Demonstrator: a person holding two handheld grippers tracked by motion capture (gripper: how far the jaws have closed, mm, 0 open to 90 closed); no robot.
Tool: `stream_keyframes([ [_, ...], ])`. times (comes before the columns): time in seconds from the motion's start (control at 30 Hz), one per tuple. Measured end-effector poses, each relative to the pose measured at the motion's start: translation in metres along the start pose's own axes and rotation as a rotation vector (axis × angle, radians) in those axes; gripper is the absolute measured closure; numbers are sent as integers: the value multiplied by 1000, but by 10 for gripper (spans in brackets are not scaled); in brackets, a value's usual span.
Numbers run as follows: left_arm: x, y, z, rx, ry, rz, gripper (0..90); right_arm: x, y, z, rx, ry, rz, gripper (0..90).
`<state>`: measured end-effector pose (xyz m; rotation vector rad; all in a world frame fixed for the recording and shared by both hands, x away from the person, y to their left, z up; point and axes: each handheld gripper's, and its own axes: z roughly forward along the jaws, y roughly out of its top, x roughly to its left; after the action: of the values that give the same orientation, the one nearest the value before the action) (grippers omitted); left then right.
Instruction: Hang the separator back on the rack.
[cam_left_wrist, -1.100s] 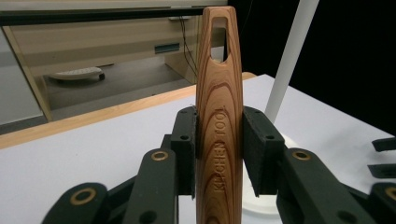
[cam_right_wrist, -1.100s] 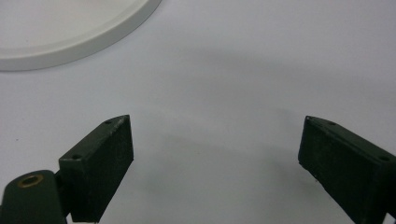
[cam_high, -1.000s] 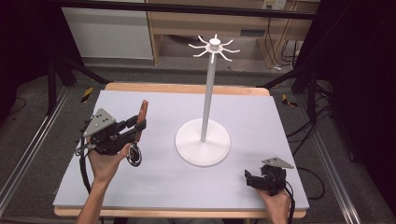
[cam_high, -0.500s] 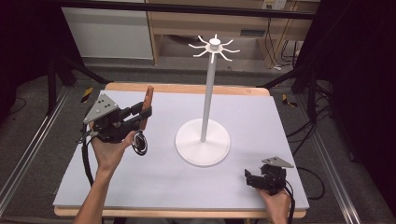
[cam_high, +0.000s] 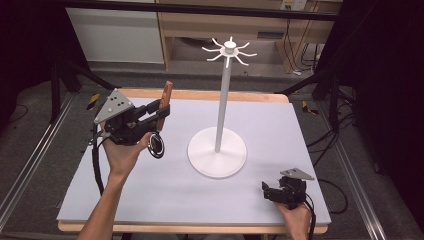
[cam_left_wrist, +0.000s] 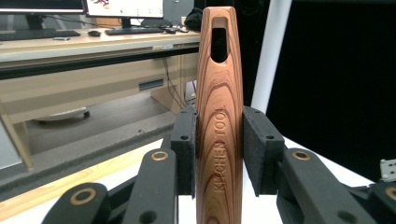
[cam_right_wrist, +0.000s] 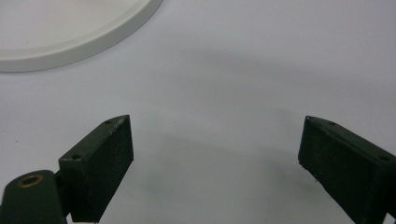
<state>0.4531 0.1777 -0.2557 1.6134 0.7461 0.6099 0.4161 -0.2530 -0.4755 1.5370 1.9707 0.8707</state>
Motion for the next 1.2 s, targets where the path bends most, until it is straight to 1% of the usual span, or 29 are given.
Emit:
stream_keyframes([
  [0.17, -4, 11, 4, -11, -10, 16, 671, 0, 0, 0, -3, 1, 1, 106],
  [0.27, -6, 15, 5, -17, -15, 12, 671, 0, 0, -1, -4, 2, 5, 106],
  [0.3, -7, 19, 7, -21, -23, 15, 671, -1, 0, -1, -4, 1, 2, 107],
  [0.77, -15, 38, 15, -25, -57, 30, 671, 0, 1, 0, -4, 4, 5, 106],
  [1.07, -23, 50, 21, -44, -79, 39, 671, -1, 1, 0, -3, 4, 6, 106],
  [1.13, -24, 53, 21, -41, -83, 30, 671, -1, 1, 0, -5, 3, 5, 106],
  [1.2, -25, 56, 22, -53, -89, 39, 671, -2, 1, 0, -5, 4, 5, 106],
])
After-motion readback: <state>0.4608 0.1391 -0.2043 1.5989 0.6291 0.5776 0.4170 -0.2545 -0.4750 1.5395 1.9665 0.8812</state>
